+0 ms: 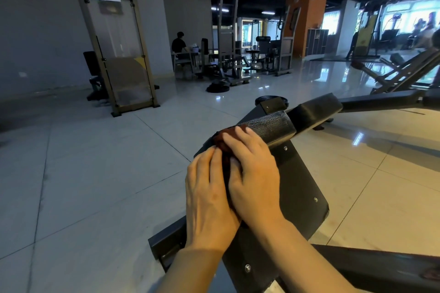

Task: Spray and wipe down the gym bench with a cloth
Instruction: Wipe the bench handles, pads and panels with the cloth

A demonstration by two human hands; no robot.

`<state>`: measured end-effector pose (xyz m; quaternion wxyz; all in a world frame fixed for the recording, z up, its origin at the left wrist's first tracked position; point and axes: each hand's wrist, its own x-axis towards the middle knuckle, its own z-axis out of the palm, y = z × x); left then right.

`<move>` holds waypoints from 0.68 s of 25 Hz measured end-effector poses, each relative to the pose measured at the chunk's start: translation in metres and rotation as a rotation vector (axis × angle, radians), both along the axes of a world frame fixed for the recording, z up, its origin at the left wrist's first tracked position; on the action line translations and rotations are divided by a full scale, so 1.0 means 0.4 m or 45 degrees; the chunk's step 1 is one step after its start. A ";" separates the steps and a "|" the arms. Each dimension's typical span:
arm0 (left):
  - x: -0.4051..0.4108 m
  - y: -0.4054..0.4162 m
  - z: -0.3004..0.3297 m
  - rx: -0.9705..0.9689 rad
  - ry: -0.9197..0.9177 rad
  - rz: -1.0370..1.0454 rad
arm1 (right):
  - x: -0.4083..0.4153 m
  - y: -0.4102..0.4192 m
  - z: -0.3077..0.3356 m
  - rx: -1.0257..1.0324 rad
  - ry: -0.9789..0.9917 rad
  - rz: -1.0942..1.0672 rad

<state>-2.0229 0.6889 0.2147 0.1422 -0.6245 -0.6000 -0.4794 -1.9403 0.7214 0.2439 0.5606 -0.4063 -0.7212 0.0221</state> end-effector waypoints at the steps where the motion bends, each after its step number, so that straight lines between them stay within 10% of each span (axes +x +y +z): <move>1: 0.001 0.002 -0.001 0.007 -0.013 0.023 | 0.001 -0.004 0.001 0.015 -0.034 0.031; 17: 0.088 0.044 0.010 0.182 0.148 0.098 | 0.101 0.064 0.022 -0.039 -0.082 0.145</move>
